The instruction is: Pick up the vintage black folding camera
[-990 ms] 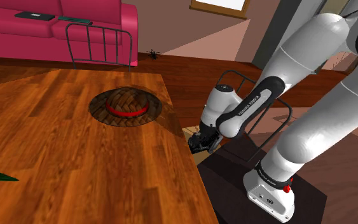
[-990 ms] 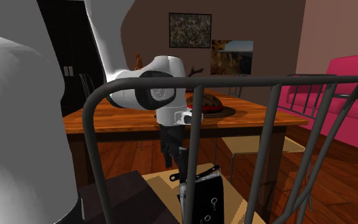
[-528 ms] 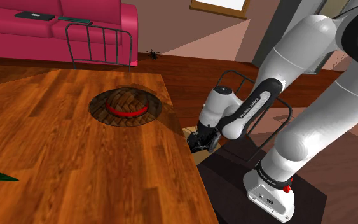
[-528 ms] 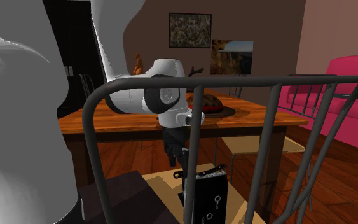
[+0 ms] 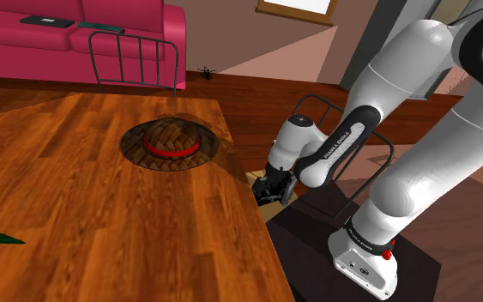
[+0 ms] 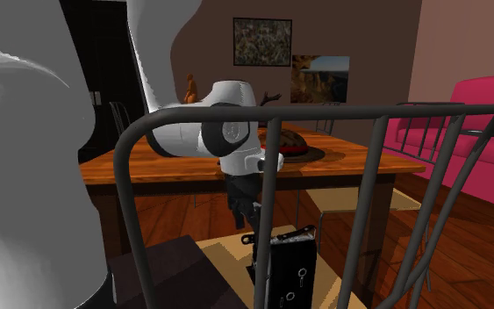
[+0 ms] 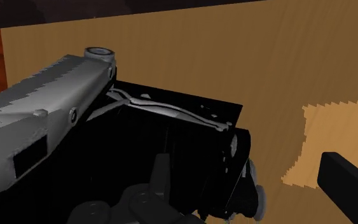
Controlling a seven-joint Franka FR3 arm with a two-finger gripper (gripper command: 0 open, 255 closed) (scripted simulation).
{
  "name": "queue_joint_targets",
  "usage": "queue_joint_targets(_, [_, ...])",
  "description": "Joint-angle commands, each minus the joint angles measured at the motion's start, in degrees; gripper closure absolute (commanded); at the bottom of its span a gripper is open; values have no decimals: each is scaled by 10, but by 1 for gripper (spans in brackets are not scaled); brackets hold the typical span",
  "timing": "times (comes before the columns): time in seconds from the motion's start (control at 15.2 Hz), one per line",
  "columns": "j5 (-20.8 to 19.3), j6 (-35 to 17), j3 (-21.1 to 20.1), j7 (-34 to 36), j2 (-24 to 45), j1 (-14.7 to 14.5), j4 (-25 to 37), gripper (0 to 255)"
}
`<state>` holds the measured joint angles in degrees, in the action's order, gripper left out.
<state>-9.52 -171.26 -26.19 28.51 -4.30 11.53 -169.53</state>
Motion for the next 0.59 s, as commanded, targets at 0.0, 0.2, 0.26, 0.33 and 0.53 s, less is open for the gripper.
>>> queue_joint_targets(0.0, [38, 9, 9, -29, 15, -18, -11, 255])
queue_joint_targets(0.2, [121, 48, 31, -87, -30, -64, -15, 255])
queue_joint_targets(0.26, [137, 61, 38, -97, -44, -76, -16, 255])
queue_joint_targets(0.33, [149, 74, 43, -106, -59, -85, -16, 255])
queue_joint_targets(0.53, [173, 115, 56, -124, -100, -104, -16, 255])
